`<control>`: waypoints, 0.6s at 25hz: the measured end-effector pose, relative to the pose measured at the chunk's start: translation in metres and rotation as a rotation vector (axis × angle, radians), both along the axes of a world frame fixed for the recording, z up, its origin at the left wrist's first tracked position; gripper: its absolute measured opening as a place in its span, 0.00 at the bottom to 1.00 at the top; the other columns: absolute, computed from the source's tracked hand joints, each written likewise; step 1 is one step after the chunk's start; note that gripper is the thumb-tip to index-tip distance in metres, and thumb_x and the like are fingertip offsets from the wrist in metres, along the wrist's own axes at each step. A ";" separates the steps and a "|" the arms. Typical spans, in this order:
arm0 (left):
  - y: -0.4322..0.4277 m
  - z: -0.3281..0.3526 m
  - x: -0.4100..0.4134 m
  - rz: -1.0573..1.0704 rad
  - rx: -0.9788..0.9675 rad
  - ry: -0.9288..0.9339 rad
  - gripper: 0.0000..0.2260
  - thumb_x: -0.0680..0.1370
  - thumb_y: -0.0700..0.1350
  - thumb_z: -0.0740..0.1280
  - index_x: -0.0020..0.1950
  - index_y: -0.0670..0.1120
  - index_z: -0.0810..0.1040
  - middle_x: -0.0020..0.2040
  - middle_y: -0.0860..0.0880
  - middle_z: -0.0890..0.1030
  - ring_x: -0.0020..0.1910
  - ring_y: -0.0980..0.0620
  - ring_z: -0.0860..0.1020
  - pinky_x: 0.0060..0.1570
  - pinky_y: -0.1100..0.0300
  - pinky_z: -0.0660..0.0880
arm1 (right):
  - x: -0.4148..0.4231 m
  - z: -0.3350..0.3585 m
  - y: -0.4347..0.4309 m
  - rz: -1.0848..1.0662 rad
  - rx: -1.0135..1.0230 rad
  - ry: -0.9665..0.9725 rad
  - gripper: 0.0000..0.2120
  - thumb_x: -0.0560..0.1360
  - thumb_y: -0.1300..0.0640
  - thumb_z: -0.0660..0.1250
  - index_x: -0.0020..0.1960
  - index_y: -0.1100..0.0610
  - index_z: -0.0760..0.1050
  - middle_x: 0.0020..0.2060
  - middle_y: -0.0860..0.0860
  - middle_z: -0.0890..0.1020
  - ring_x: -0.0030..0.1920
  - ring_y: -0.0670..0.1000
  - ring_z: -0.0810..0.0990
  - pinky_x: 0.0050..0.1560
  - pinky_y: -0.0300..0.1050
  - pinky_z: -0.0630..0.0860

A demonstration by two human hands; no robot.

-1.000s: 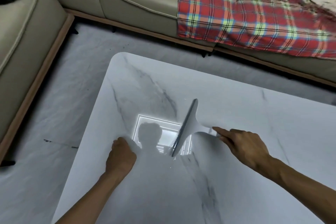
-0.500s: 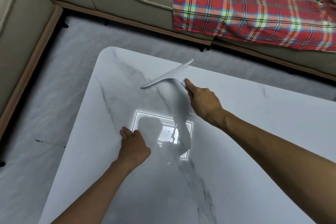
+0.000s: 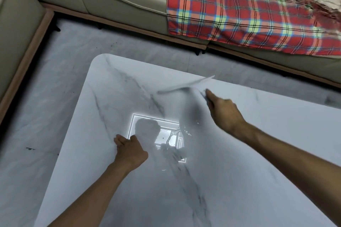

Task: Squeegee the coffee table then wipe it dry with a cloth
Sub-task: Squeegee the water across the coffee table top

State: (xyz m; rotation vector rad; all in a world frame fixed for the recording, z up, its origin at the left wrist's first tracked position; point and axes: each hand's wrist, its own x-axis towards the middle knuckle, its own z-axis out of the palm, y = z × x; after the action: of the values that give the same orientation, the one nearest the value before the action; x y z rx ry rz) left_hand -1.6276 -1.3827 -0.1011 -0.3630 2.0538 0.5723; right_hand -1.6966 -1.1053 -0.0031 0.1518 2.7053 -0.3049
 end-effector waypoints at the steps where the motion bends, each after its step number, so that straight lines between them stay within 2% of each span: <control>1: 0.000 -0.001 0.001 -0.006 -0.002 -0.002 0.33 0.76 0.41 0.60 0.76 0.38 0.47 0.74 0.26 0.37 0.75 0.31 0.35 0.76 0.46 0.44 | -0.018 -0.007 -0.005 -0.036 -0.013 0.002 0.17 0.83 0.53 0.50 0.71 0.52 0.62 0.50 0.64 0.81 0.48 0.67 0.76 0.45 0.52 0.69; 4: -0.001 -0.005 0.002 -0.037 -0.013 0.010 0.34 0.76 0.41 0.59 0.77 0.39 0.46 0.74 0.26 0.37 0.75 0.31 0.35 0.76 0.46 0.45 | -0.025 -0.024 -0.007 -0.099 -0.017 -0.023 0.19 0.82 0.55 0.49 0.72 0.52 0.59 0.47 0.63 0.80 0.44 0.66 0.73 0.42 0.51 0.67; 7: -0.002 -0.010 0.004 -0.045 -0.047 0.007 0.32 0.77 0.41 0.59 0.77 0.38 0.48 0.74 0.24 0.40 0.75 0.29 0.37 0.76 0.45 0.46 | 0.026 -0.025 -0.001 -0.095 -0.025 -0.054 0.20 0.81 0.56 0.50 0.73 0.49 0.57 0.40 0.62 0.79 0.38 0.65 0.74 0.38 0.50 0.69; 9: 0.001 -0.008 0.003 -0.032 -0.078 0.042 0.29 0.77 0.41 0.59 0.75 0.35 0.53 0.74 0.24 0.45 0.75 0.27 0.44 0.75 0.43 0.49 | 0.069 -0.019 0.005 -0.106 -0.018 -0.112 0.22 0.81 0.57 0.50 0.74 0.47 0.55 0.40 0.61 0.80 0.40 0.65 0.77 0.39 0.50 0.70; 11: 0.005 -0.001 0.003 0.007 -0.100 0.101 0.27 0.76 0.41 0.62 0.73 0.36 0.60 0.74 0.29 0.50 0.74 0.29 0.52 0.74 0.41 0.56 | 0.109 -0.002 0.010 -0.093 0.002 -0.209 0.24 0.81 0.57 0.50 0.75 0.45 0.53 0.38 0.58 0.80 0.37 0.62 0.77 0.37 0.48 0.72; 13: 0.006 0.001 0.003 0.024 -0.100 0.144 0.27 0.75 0.41 0.64 0.72 0.37 0.63 0.75 0.31 0.51 0.74 0.31 0.54 0.73 0.41 0.57 | 0.132 0.016 0.016 -0.128 -0.039 -0.270 0.22 0.81 0.54 0.51 0.74 0.45 0.58 0.38 0.56 0.81 0.36 0.61 0.78 0.39 0.49 0.76; 15: 0.006 -0.002 0.005 0.012 -0.098 0.169 0.27 0.75 0.42 0.65 0.72 0.37 0.64 0.75 0.32 0.52 0.74 0.31 0.54 0.73 0.41 0.58 | 0.124 0.024 0.030 -0.138 -0.048 -0.165 0.20 0.82 0.52 0.53 0.73 0.47 0.63 0.42 0.61 0.84 0.42 0.64 0.81 0.44 0.51 0.77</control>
State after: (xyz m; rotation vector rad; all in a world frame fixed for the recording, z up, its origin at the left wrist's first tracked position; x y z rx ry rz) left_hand -1.6222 -1.3768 -0.1035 -0.3957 2.2487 0.5256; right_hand -1.5730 -1.0754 0.0211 0.3360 2.5265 -0.3804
